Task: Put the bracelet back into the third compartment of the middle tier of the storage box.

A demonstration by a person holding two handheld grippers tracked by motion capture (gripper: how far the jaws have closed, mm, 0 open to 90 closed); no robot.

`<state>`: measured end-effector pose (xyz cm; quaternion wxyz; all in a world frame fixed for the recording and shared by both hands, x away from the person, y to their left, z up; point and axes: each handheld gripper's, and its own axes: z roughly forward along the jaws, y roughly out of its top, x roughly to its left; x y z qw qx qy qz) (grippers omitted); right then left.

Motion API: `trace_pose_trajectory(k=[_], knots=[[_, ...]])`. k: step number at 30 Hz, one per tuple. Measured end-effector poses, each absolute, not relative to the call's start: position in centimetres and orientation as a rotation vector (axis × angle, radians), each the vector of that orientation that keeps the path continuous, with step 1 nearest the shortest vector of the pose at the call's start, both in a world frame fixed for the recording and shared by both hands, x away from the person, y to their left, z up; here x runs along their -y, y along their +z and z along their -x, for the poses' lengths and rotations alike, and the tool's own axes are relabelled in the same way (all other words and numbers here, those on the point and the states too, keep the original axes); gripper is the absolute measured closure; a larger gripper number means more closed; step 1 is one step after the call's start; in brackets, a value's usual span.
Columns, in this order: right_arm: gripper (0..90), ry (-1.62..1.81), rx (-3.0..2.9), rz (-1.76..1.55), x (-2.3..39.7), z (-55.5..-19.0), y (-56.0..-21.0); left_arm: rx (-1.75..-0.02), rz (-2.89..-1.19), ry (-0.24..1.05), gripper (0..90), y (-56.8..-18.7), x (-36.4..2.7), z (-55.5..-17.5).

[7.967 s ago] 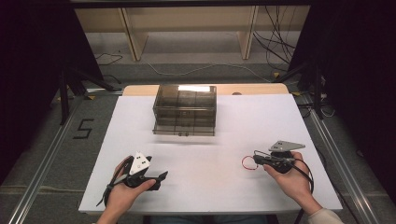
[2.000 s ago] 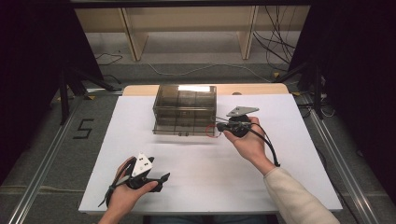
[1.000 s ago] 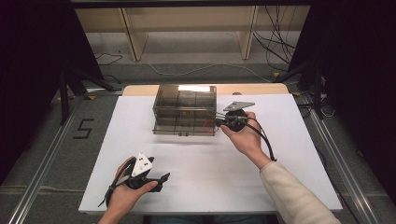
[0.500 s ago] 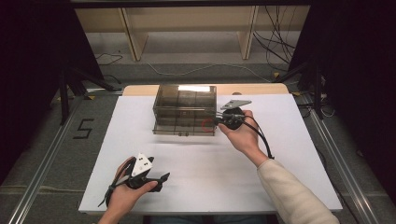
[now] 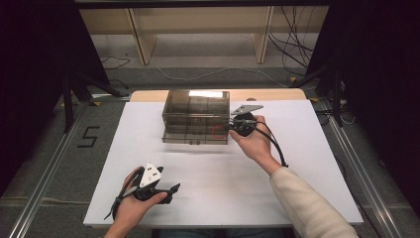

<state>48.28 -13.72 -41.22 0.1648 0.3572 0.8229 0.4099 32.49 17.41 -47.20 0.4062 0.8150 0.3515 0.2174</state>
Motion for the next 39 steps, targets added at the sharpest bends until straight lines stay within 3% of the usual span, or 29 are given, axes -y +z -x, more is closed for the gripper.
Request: trace_pose_trajectory(k=[39], knots=[[90.0,1.136,-2.344,-1.025,12.1,-49.6,-41.9,-0.885,-2.056,0.547,19.2,-47.2,-17.4,-32.5]])
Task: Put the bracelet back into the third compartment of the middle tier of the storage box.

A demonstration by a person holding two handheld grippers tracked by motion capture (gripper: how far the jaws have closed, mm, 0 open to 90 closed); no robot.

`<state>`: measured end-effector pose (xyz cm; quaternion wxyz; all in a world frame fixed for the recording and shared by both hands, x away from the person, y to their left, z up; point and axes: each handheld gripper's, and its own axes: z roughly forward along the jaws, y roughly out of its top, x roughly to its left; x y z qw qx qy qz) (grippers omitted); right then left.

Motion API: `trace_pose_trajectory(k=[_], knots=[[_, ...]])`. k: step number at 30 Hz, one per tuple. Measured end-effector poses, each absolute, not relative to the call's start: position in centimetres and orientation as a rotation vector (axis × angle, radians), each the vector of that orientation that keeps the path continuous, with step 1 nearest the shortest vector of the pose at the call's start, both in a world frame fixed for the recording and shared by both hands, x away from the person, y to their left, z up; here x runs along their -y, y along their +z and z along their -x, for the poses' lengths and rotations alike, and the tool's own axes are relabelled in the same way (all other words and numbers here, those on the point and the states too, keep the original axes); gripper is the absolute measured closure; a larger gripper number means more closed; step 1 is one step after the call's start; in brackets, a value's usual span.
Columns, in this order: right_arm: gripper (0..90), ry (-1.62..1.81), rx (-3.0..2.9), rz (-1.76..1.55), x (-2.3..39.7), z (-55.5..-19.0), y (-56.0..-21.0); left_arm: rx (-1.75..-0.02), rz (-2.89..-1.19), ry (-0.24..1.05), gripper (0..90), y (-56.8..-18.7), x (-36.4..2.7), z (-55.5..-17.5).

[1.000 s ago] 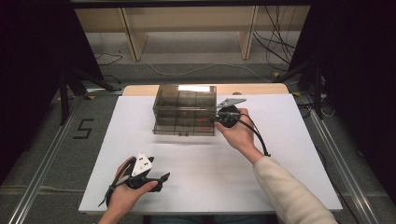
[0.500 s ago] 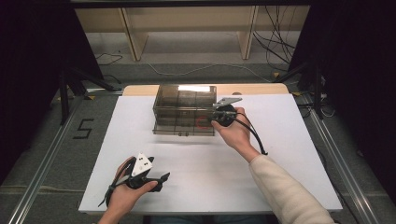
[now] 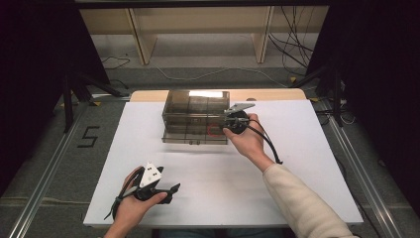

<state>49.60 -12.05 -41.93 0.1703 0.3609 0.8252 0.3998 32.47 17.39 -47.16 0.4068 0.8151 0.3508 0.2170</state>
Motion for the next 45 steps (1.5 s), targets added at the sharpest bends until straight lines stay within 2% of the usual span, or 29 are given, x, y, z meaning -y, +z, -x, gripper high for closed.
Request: trace_pose_trajectory(k=[45], knots=[[90.0,1.032,-2.364,-0.997,11.5,-50.5,-43.5,-0.880,-2.060,0.546,19.3,-47.1,-17.4,-32.5]])
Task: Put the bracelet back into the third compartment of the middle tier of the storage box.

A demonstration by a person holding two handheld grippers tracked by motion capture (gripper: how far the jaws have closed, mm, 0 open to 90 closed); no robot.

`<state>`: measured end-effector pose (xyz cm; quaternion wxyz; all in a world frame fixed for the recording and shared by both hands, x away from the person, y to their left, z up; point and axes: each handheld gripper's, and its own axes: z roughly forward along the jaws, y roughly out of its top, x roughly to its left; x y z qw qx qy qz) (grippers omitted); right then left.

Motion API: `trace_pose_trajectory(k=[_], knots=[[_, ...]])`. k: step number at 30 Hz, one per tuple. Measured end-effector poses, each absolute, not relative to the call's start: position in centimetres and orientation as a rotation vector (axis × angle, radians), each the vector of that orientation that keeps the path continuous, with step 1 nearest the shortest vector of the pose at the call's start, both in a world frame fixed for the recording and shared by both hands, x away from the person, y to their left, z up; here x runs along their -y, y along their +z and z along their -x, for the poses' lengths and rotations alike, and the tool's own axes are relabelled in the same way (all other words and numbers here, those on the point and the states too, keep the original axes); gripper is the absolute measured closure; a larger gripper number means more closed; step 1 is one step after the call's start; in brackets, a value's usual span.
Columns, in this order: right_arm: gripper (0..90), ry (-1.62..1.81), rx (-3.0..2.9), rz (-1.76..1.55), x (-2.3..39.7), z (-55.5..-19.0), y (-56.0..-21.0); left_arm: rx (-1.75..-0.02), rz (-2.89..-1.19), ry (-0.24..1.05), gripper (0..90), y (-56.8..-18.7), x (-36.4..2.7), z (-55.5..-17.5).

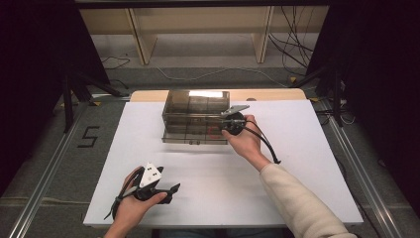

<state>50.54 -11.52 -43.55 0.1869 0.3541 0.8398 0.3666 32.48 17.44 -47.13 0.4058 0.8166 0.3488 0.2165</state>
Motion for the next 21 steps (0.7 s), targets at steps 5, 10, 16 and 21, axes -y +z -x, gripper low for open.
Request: trace_pose_trajectory(k=[5,10,16,21], knots=[[90.0,1.024,-2.368,-0.997,11.50,-50.56,-43.67,-0.881,-2.058,0.547,19.3,-47.15,-17.41,-32.48],[90.0,1.017,-2.376,-0.991,11.38,-50.53,-43.86,-0.878,-2.062,0.547,19.3,-47.14,-17.44,-32.48],[90.0,1.010,-2.377,-0.987,11.29,-50.57,-43.99,-0.878,-2.061,0.548,19.3,-47.13,-17.43,-32.47],[90.0,0.999,-2.382,-0.986,11.24,-50.54,-44.10,-0.877,-2.062,0.548,19.3,-47.13,-17.43,-32.48]])
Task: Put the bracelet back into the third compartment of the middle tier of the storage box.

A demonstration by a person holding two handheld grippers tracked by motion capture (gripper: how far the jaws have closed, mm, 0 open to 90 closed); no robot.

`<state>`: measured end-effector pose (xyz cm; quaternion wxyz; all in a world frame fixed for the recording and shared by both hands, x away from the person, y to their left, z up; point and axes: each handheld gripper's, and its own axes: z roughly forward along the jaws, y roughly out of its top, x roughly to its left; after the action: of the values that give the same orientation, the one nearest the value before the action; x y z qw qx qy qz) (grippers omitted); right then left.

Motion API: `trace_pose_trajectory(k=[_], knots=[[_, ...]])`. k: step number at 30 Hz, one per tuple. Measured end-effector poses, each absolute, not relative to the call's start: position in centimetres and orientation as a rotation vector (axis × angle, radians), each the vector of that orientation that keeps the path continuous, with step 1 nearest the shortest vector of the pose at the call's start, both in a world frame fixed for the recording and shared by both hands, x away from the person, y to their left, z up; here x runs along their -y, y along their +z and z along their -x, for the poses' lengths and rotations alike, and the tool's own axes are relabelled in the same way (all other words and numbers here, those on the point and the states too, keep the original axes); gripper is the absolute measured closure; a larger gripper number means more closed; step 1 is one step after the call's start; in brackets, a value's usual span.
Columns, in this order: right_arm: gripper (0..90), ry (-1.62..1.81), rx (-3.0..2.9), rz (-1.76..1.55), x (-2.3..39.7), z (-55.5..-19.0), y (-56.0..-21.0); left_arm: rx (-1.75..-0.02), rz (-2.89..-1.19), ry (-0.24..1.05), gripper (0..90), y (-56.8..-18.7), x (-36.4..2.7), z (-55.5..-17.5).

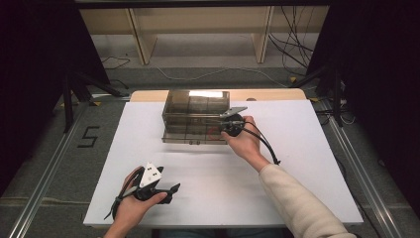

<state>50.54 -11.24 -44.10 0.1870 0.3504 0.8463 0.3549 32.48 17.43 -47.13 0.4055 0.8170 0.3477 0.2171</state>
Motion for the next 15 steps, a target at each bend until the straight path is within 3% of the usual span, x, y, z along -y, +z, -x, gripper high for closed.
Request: trace_pose_trajectory(k=[15], knots=[[90.0,0.975,-2.405,-0.968,11.12,-50.64,-44.53,-0.875,-2.060,0.548,19.3,-47.12,-17.42,-32.47]])
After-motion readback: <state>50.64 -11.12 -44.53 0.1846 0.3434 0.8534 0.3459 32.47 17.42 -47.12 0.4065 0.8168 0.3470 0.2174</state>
